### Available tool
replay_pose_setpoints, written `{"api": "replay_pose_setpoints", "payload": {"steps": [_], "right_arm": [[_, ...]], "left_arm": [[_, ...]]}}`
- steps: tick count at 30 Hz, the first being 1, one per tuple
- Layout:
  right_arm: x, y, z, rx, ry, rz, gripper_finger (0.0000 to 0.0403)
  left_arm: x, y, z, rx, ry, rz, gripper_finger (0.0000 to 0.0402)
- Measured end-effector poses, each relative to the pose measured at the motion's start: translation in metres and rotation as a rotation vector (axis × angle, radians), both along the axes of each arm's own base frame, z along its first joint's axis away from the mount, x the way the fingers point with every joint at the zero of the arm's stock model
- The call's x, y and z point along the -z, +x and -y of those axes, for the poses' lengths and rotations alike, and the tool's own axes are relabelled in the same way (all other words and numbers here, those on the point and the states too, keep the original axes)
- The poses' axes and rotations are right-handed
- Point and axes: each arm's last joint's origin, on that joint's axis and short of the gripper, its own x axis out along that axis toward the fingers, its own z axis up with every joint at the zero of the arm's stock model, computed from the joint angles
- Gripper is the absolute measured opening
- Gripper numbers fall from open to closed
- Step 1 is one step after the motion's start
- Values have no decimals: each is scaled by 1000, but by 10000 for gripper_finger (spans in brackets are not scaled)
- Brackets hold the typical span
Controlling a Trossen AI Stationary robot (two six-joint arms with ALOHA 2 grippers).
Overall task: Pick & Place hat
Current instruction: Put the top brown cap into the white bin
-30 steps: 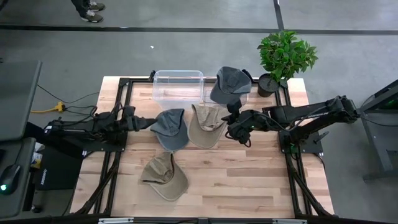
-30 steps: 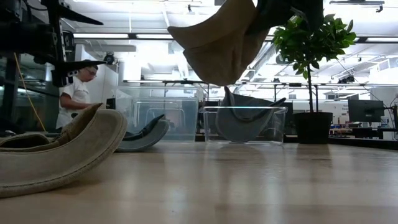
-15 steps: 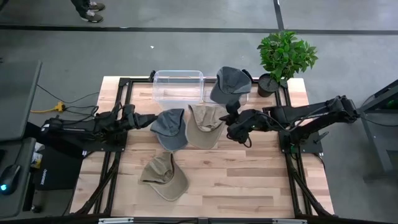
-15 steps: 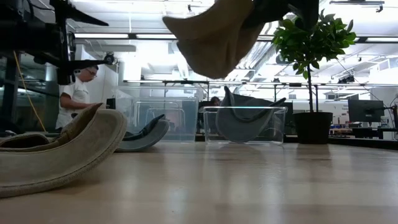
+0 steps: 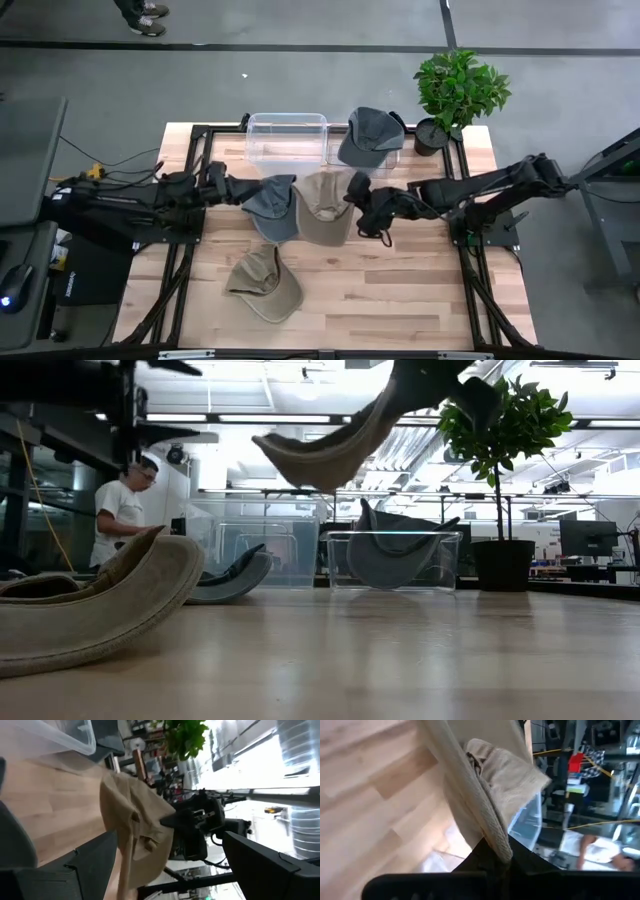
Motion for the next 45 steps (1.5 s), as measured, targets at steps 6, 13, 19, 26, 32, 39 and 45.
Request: {"api": "replay_pose_setpoints", "payload": {"steps": [6, 13, 19, 26, 32, 39, 45], "right_arm": [[-14, 14, -16, -33, -132, 3, 5], [-21, 20, -40, -133, -242, -21, 5], [-23, 14, -60, -188, -290, -17, 5], [-24, 9, -74, -231, -323, -17, 5], [-24, 9, -74, -224, -327, -11, 5], [-24, 9, -74, -228, -331, -13, 5], [-25, 9, -74, -208, -343, -12, 5]], "left_arm": [[-21, 20, 1, 8, 1, -93, 340], [-38, 37, 2, 29, -2, -176, 339], [-49, 47, 3, 55, -7, -211, 339], [-49, 60, 6, 138, -87, -248, 339], [-40, 77, 9, 210, -168, -299, 339], [-39, 96, 12, 299, -210, -334, 339], [-46, 113, 14, 363, -223, -347, 336]]}}
